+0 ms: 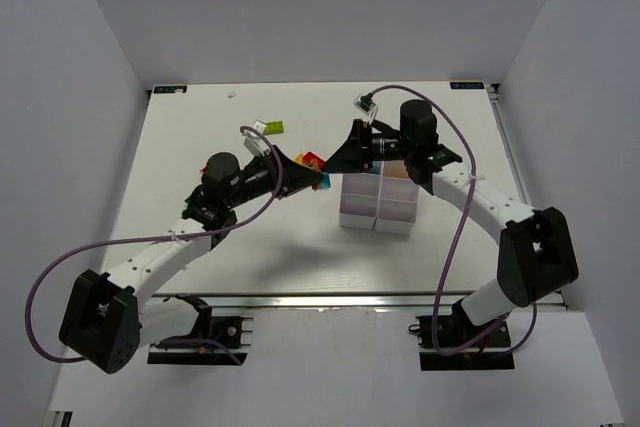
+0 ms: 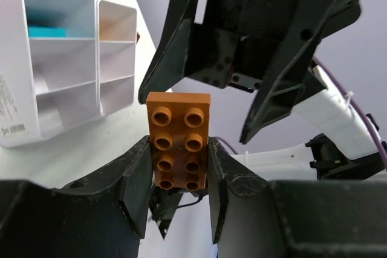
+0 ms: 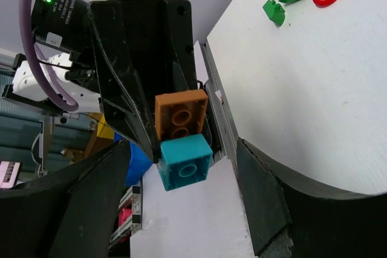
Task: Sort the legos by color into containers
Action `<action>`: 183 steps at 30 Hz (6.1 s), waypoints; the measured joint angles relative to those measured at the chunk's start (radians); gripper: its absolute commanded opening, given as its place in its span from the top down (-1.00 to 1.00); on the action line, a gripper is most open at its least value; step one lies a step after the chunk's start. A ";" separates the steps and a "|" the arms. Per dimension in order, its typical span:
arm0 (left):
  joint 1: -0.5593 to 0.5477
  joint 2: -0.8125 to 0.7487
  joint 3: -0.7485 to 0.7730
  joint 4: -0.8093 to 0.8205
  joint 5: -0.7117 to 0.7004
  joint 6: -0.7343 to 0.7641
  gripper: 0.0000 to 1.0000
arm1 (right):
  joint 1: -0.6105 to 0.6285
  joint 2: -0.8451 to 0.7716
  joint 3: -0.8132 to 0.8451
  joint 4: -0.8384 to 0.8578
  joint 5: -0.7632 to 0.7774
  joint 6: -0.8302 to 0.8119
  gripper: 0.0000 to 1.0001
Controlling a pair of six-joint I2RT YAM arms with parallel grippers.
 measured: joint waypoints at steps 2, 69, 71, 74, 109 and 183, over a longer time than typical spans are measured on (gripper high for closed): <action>0.001 0.000 0.000 0.018 -0.003 -0.003 1.00 | 0.000 0.000 -0.001 0.000 -0.004 0.006 -0.49; 0.082 -0.041 0.032 -0.146 -0.060 0.064 0.85 | -0.052 -0.023 0.179 -0.337 0.282 -0.713 1.00; 0.082 -0.056 0.032 -0.197 -0.079 0.086 0.85 | -0.051 -0.046 0.156 -0.365 0.382 -0.827 1.00; 0.082 -0.076 0.032 -0.252 -0.102 0.108 0.85 | -0.049 -0.060 0.118 -0.390 0.490 -0.958 1.00; 0.082 -0.142 -0.009 -0.322 -0.152 0.116 0.85 | -0.037 -0.018 -0.016 -0.396 0.664 -1.354 -0.05; -0.477 0.638 0.570 -0.398 -1.122 0.523 -0.11 | -0.230 -0.164 -0.017 -0.351 0.546 -1.038 0.69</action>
